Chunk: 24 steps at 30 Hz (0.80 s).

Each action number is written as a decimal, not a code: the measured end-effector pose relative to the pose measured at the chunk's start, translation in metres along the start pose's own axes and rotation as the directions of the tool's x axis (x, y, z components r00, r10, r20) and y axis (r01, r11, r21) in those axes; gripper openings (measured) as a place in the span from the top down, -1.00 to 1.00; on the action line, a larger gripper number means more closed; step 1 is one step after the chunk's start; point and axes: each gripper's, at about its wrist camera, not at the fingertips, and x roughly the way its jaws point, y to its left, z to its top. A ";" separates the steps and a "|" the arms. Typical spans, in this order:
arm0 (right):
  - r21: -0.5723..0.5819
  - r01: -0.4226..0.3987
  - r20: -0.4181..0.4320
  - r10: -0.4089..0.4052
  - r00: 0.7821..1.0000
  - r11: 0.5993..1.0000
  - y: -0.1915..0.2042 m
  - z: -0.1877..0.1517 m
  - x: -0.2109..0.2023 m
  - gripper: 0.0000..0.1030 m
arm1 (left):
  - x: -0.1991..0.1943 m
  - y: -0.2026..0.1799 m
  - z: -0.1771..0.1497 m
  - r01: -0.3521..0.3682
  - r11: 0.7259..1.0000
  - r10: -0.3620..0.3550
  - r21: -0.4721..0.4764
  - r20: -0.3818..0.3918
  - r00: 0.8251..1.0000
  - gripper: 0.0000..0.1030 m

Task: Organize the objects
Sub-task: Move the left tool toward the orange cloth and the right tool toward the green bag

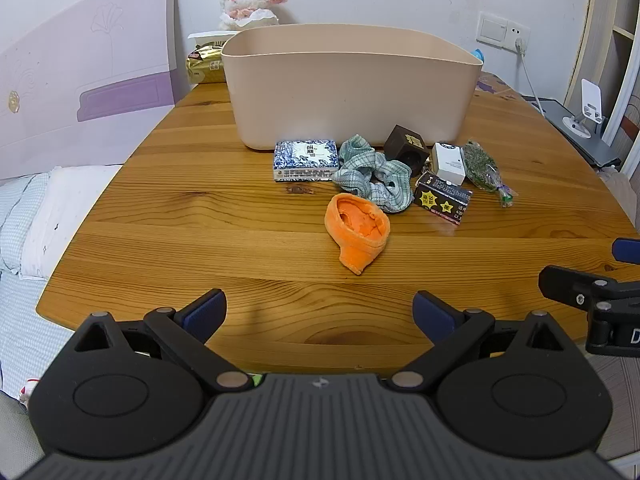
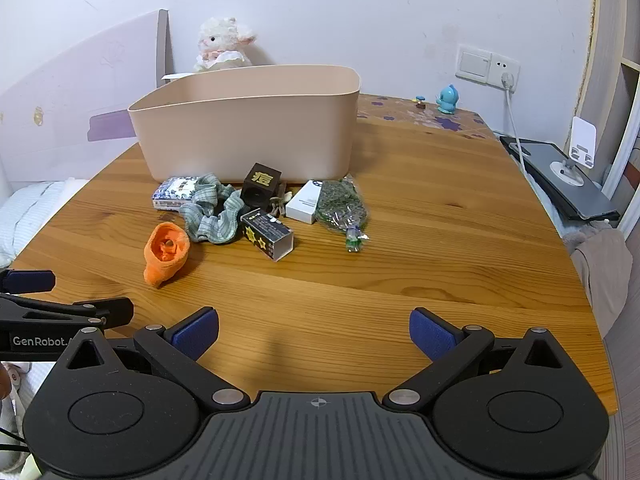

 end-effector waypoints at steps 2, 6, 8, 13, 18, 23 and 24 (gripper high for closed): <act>0.002 0.001 -0.001 -0.001 1.000 1.000 -0.001 0.000 0.000 -1.00 | 0.000 0.000 0.000 0.000 1.000 0.000 0.000 0.000 1.000 -0.94; 0.003 0.002 -0.004 -0.002 1.000 1.000 -0.003 0.001 0.001 -1.00 | 0.001 0.000 0.000 -0.001 1.000 0.001 0.001 0.001 1.000 -0.94; 0.001 0.002 -0.005 -0.002 1.000 1.000 -0.003 0.001 0.002 -1.00 | 0.001 0.000 0.000 -0.001 1.000 0.001 0.001 0.002 1.000 -0.94; 0.000 0.002 -0.005 -0.002 1.000 1.000 -0.003 0.002 0.003 -1.00 | 0.004 -0.001 0.000 -0.001 1.000 0.001 0.002 0.001 1.000 -0.94; 0.004 0.000 -0.010 0.000 1.000 1.000 -0.005 0.004 0.006 -1.00 | 0.003 -0.001 0.000 -0.001 1.000 0.001 0.003 0.002 1.000 -0.94; 0.006 -0.001 -0.007 0.001 1.000 1.000 -0.008 0.006 0.008 -1.00 | 0.004 -0.001 0.000 -0.002 1.000 0.002 0.004 0.000 1.000 -0.94; 0.006 -0.001 -0.008 0.001 1.000 1.000 -0.009 0.007 0.009 -1.00 | 0.005 -0.001 0.000 -0.003 1.000 0.003 0.004 -0.001 1.000 -0.94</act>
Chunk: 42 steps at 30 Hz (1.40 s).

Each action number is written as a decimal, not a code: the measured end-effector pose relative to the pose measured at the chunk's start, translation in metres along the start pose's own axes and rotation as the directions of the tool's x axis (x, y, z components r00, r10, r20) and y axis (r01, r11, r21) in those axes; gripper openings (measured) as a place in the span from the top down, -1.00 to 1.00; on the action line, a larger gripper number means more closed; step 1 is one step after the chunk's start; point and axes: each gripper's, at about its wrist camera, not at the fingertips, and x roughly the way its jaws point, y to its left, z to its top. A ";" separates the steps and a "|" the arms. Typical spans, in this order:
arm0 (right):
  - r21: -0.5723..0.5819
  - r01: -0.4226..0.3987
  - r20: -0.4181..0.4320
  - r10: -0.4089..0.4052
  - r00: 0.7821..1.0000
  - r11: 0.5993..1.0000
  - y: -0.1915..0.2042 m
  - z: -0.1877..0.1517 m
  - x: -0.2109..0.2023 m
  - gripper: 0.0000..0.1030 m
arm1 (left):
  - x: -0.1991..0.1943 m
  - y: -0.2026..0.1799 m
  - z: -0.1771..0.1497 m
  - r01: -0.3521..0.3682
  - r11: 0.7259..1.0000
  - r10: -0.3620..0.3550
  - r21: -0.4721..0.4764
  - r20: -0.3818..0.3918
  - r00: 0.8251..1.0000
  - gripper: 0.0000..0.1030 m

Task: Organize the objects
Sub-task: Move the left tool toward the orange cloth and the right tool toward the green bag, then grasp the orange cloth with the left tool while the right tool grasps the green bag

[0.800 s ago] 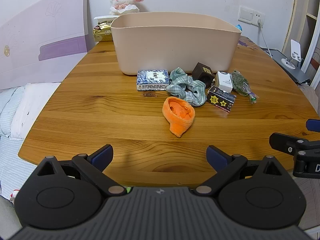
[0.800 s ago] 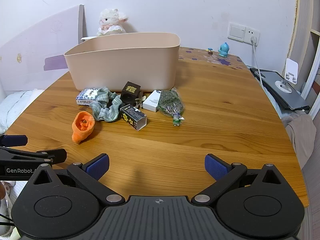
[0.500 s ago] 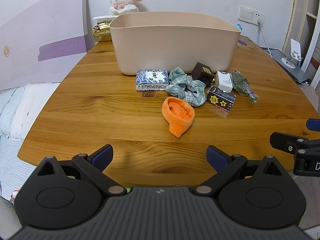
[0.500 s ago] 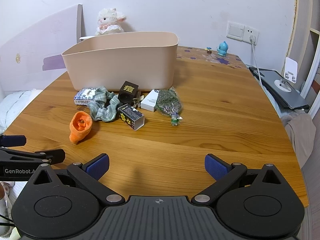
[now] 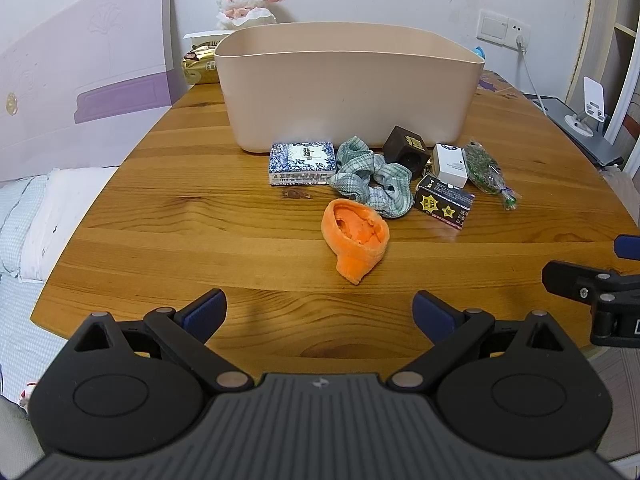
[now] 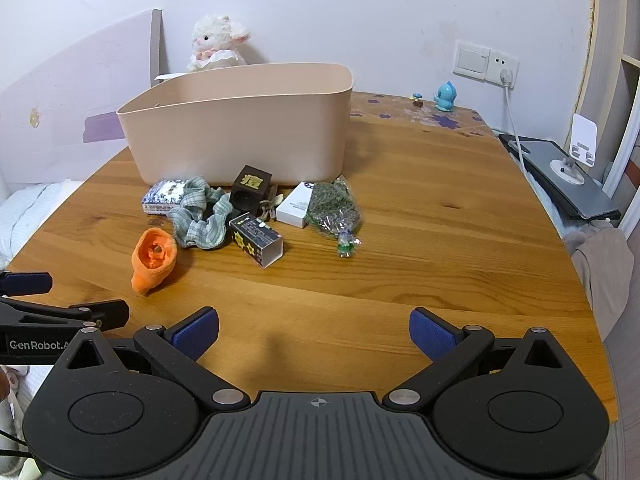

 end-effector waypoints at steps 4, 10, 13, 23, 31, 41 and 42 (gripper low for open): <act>-0.003 0.001 -0.005 -0.001 1.000 1.000 -0.002 0.001 0.004 -1.00 | 0.008 -0.001 0.005 -0.003 1.000 0.003 -0.005 -0.012 1.000 -0.94; -0.013 -0.003 -0.009 0.003 1.000 1.000 -0.004 0.004 0.012 -1.00 | 0.015 -0.001 0.010 -0.002 1.000 0.002 -0.011 -0.019 1.000 -0.94; -0.008 -0.023 -0.009 0.023 1.000 1.000 -0.006 0.006 0.014 -1.00 | 0.020 -0.002 0.011 -0.006 1.000 0.006 -0.016 -0.028 1.000 -0.94; -0.005 -0.010 -0.014 0.010 1.000 1.000 -0.016 0.015 0.036 -1.00 | 0.041 -0.004 0.019 -0.003 1.000 0.002 -0.017 -0.050 0.999 -0.93; 0.014 0.013 -0.029 -0.013 1.000 1.000 -0.031 0.024 0.064 -1.00 | 0.063 -0.004 0.030 -0.004 1.000 0.002 -0.025 -0.080 0.997 -0.92; -0.022 0.021 -0.049 -0.022 0.999 1.000 -0.030 0.043 0.106 -0.80 | 0.081 -0.006 0.041 -0.006 1.000 0.004 -0.016 -0.084 0.996 -0.78; -0.024 0.019 -0.055 -0.020 0.998 1.000 -0.029 0.046 0.110 -0.76 | 0.082 -0.005 0.041 -0.005 1.000 0.004 -0.014 -0.081 0.997 -0.74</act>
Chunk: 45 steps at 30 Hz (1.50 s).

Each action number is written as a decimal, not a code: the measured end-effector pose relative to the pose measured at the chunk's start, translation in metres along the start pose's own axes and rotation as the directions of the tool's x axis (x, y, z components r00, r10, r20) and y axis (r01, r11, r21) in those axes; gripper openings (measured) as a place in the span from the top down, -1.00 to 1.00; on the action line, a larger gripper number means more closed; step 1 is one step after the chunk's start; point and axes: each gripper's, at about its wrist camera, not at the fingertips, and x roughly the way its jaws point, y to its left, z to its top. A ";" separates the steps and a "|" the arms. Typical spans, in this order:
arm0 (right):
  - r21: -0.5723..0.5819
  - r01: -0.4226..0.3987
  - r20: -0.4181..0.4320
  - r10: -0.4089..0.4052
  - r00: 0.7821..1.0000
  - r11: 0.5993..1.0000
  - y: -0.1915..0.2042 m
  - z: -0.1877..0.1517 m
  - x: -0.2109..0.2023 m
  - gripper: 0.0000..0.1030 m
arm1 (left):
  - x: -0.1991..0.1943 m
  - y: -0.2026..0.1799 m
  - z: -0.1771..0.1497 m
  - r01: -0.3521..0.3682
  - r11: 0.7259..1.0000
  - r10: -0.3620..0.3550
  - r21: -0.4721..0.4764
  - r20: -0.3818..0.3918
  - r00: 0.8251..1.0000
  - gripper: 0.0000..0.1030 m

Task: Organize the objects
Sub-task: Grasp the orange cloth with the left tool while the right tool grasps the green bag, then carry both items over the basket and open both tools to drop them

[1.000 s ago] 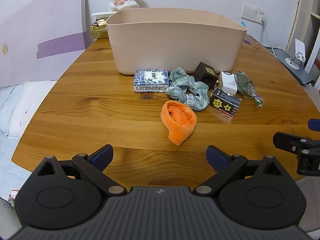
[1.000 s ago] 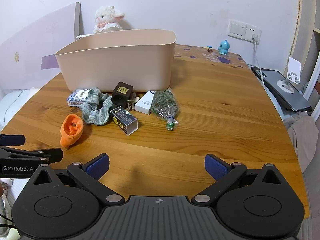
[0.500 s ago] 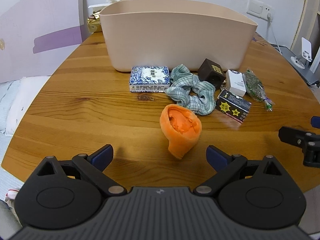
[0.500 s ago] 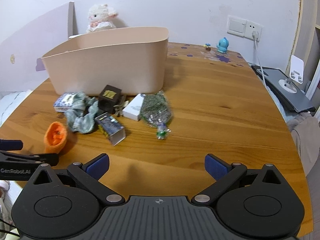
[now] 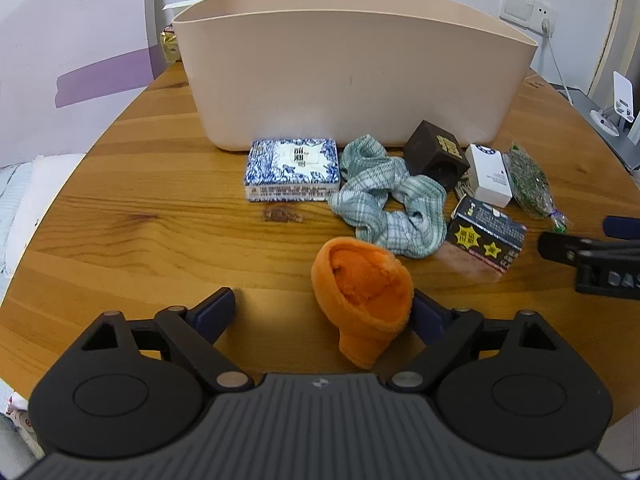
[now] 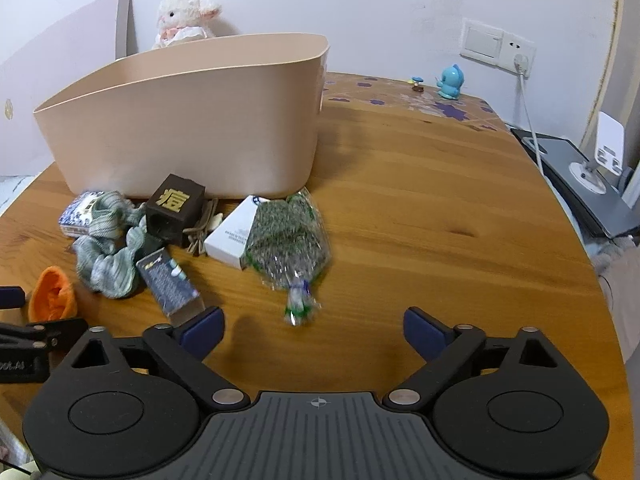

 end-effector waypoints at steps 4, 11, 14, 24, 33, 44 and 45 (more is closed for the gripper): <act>-0.005 -0.019 -0.014 0.018 1.000 1.000 0.003 0.009 0.012 -0.49 | 0.000 0.000 0.003 0.015 1.000 -0.015 0.015 0.015 1.000 -0.51; -0.018 -0.024 0.016 0.024 1.000 1.000 0.011 0.012 0.014 0.32 | -0.003 0.001 0.005 0.040 0.998 -0.041 0.040 0.030 0.999 0.01; -0.034 -0.016 0.025 0.017 1.000 0.999 0.014 0.011 0.012 0.66 | -0.005 -0.003 0.003 0.066 0.995 -0.069 0.071 0.034 0.997 0.47; -0.024 -0.009 0.093 0.011 0.996 1.000 0.012 0.003 -0.013 0.75 | -0.023 0.004 0.001 0.071 0.995 -0.076 0.075 0.070 0.995 0.73; -0.008 -0.007 0.243 0.009 0.970 1.000 0.017 0.021 -0.060 0.75 | -0.056 0.027 0.025 0.060 0.997 -0.068 0.046 0.185 0.980 0.73; -0.069 0.027 0.386 0.001 0.923 0.997 0.037 0.080 -0.073 0.75 | -0.061 0.021 0.090 -0.010 0.996 -0.020 0.088 0.335 0.942 0.73; -0.078 0.032 0.387 0.001 0.922 0.996 0.039 0.085 -0.070 0.75 | -0.058 0.020 0.097 -0.012 0.996 -0.020 0.093 0.339 0.941 0.73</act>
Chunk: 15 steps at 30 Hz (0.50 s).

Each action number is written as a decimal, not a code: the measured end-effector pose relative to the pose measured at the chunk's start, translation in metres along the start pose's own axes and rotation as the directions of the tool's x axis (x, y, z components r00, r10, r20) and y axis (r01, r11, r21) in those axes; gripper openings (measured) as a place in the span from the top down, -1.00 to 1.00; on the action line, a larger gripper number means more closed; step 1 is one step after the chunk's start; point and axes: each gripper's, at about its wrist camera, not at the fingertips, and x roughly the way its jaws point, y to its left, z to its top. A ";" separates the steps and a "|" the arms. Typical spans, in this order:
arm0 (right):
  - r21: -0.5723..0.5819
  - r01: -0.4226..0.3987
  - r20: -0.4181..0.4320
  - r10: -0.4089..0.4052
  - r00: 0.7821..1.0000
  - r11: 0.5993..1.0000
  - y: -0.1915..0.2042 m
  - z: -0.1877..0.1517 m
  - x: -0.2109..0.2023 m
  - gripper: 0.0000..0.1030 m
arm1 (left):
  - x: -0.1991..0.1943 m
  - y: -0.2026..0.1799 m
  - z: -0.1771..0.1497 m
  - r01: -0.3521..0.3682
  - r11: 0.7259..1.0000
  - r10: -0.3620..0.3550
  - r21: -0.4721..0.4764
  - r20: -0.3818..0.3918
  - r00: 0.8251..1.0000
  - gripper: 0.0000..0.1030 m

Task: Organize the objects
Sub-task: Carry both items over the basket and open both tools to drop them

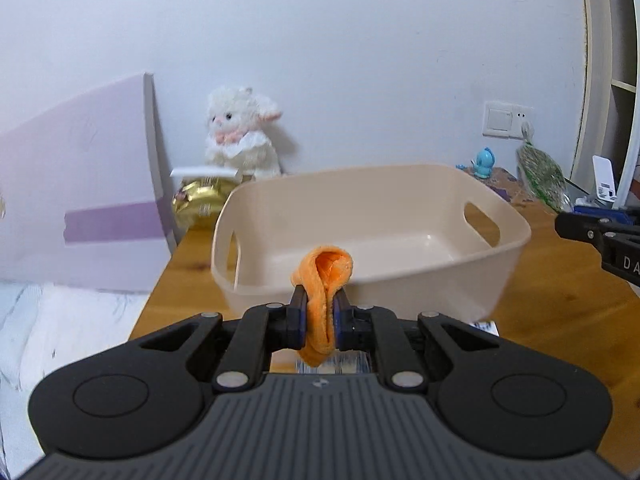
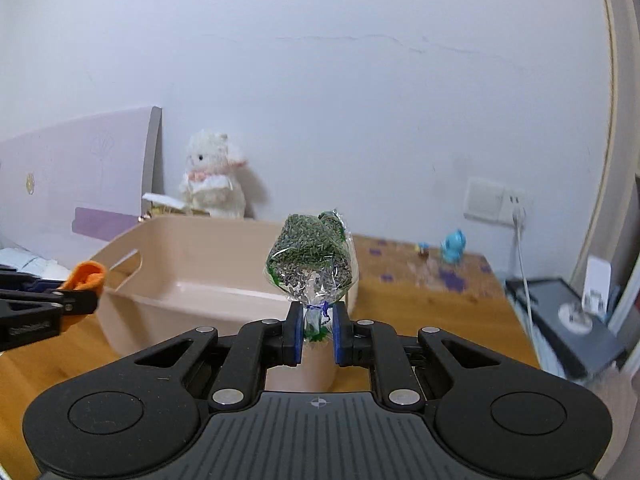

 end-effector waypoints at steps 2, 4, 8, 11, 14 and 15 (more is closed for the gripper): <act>-0.015 -0.003 -0.004 0.003 1.000 1.000 0.005 0.006 0.011 0.75 | 0.014 -0.003 0.009 0.001 1.000 -0.001 0.004 -0.001 1.000 0.73; -0.026 -0.007 -0.016 0.007 1.000 1.000 0.009 0.011 0.023 0.75 | 0.029 -0.006 0.016 0.001 1.000 -0.001 0.002 -0.009 1.000 0.73; -0.052 -0.012 -0.053 0.009 0.999 0.999 0.021 0.016 0.049 0.75 | 0.059 -0.009 0.027 0.006 1.000 -0.006 -0.010 -0.045 0.999 0.73; -0.065 -0.017 -0.099 0.010 0.995 0.998 0.027 0.014 0.068 0.75 | 0.083 -0.011 0.030 0.014 1.000 -0.015 -0.014 -0.092 0.996 0.73; -0.075 -0.022 -0.146 0.010 0.989 0.997 0.031 0.009 0.084 0.75 | 0.104 -0.012 0.029 0.027 0.999 -0.032 -0.036 -0.149 0.988 0.73; -0.077 -0.022 -0.161 0.010 0.987 0.997 0.032 0.008 0.089 0.75 | 0.108 -0.012 0.028 0.029 0.999 -0.035 -0.040 -0.159 0.987 0.73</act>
